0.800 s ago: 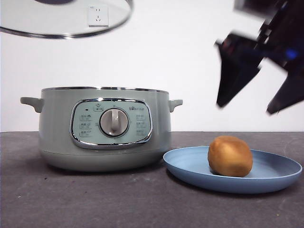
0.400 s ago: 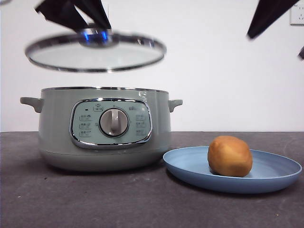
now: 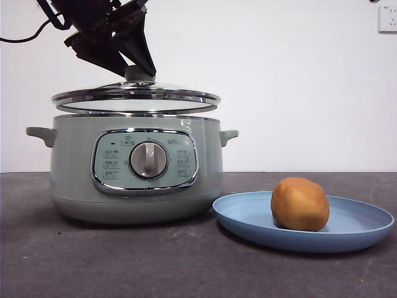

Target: Take the potato out from the steamer,put the potato on the plate,close the lid

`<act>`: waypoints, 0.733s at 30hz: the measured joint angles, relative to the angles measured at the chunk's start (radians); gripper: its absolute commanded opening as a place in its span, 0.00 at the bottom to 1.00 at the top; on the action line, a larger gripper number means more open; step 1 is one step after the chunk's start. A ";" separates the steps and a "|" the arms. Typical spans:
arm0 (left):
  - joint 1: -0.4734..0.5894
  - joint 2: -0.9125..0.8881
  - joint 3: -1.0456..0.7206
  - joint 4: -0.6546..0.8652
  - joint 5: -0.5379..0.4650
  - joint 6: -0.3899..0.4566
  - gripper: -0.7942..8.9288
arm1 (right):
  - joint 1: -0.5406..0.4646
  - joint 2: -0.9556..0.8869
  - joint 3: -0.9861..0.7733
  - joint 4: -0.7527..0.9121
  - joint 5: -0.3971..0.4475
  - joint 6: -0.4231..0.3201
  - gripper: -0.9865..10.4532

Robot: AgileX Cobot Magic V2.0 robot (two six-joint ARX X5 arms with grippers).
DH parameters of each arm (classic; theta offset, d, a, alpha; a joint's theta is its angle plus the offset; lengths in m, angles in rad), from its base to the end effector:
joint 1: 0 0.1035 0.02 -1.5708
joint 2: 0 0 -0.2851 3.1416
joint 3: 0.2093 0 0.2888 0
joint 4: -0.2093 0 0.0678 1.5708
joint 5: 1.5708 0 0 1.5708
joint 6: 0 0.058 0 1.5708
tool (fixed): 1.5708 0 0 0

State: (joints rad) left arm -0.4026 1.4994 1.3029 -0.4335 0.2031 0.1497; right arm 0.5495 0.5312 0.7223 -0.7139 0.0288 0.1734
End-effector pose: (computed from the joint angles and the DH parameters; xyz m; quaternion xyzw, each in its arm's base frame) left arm 0.3534 -0.1632 0.3182 0.0986 0.2862 -0.3058 0.9027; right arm 0.1280 0.0765 0.2977 0.0074 0.2683 0.2263 0.9363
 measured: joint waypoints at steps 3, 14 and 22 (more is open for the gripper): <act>0.000 0.000 0.000 0.011 -0.003 0.000 0.07 | 0.000 -0.003 0.000 0.000 0.000 0.003 0.58; -0.007 0.059 0.000 0.010 -0.022 0.011 0.07 | 0.000 -0.002 0.000 -0.001 0.000 0.003 0.58; -0.012 0.068 0.008 0.000 -0.028 0.011 0.08 | 0.000 -0.002 0.001 -0.001 0.000 0.003 0.58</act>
State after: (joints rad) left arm -0.4149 1.5673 1.3106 -0.4339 0.1749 0.1608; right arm 0.5495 0.5289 0.7231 -0.7151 0.0288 0.1761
